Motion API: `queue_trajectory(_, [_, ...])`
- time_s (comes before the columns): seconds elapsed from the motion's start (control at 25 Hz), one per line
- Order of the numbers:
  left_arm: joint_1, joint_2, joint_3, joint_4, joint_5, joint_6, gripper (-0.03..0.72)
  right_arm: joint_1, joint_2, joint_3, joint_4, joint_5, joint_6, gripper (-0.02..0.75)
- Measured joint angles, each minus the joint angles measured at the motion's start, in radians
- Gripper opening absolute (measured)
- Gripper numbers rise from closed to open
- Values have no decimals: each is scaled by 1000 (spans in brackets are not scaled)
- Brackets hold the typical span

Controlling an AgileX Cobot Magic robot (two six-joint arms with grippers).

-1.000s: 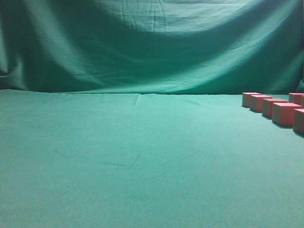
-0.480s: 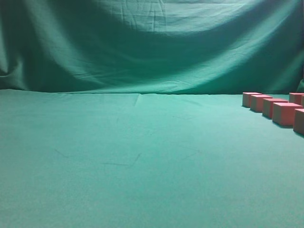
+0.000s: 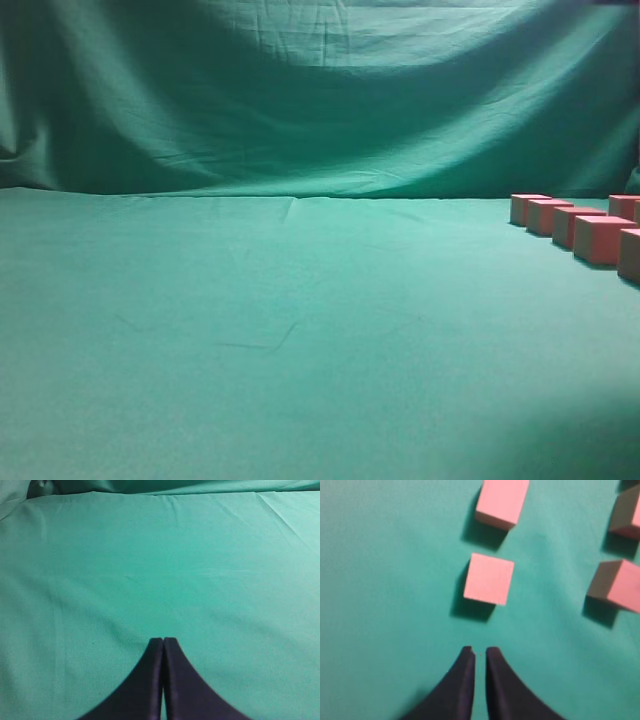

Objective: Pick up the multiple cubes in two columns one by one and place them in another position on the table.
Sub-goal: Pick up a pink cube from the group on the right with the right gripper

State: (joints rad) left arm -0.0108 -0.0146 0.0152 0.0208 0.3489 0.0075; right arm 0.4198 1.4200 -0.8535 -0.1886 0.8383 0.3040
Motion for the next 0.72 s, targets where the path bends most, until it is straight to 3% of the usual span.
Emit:
queue_trajectory(0.28, [0, 0, 0, 0, 0, 0, 0, 0, 51, 0, -21, -94, 40, 486])
queue_trajectory(0.36, [0, 0, 0, 0, 0, 0, 0, 0, 64, 0, -42, -101, 82, 572])
queue_trajectory(0.72, [0, 0, 0, 0, 0, 0, 0, 0, 175, 0, -83, -161, 141, 576])
